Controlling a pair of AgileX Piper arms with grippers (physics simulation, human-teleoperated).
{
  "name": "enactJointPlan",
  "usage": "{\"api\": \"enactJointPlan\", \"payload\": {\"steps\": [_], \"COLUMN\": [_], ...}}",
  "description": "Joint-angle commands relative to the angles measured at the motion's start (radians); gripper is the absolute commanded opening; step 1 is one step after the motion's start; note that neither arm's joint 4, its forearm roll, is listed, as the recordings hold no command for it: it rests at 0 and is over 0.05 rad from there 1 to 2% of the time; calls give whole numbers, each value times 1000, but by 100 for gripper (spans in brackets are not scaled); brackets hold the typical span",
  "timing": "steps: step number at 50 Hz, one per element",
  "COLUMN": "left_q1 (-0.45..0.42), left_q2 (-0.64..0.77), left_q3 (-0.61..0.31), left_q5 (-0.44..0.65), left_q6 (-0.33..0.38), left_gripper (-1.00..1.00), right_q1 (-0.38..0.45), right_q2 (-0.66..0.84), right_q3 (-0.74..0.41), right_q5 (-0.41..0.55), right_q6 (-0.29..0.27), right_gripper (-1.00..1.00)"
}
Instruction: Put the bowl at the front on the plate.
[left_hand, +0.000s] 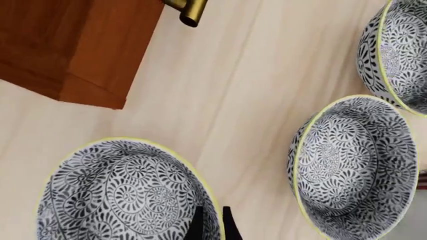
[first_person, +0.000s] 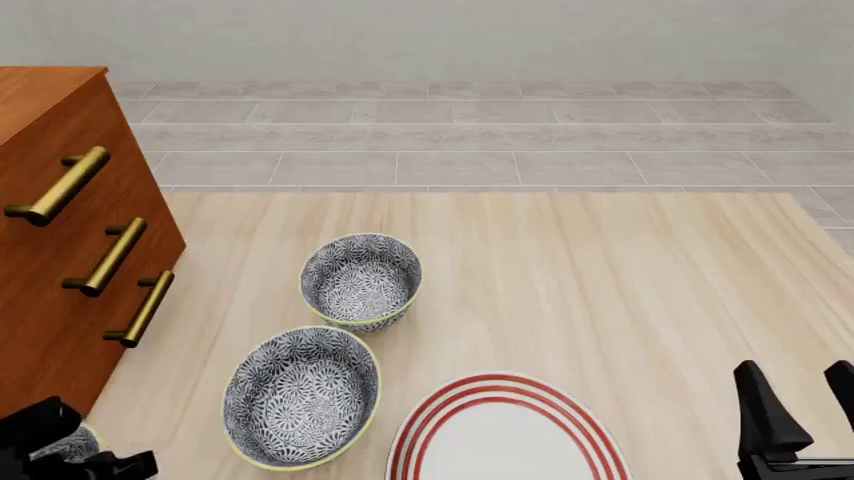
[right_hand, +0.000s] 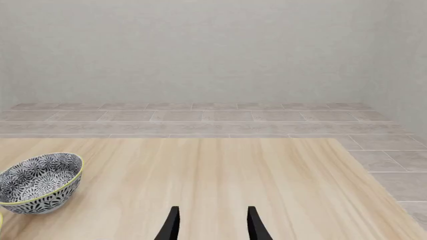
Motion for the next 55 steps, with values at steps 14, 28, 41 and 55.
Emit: {"api": "enactJointPlan", "payload": {"steps": [14,28,41,55], "left_q1": [-67,-87,-121,-187], "left_q2": [-4,43,56,48], "left_q3": [-60,-110,-180,-277], "left_q5": [-35,-95,-76,-12], "left_q6": [-15,-23,-45,-80], "left_gripper": [-100,-100,-100,-100], "right_q1": [0,0,0,0], "right_q2": [-3,-3,-3,-3], "right_q3": [2,2,2,2], "right_q5": [1,1,1,1], "right_q6": [0,0,0,0], "right_gripper": [100,100,100,100]}}
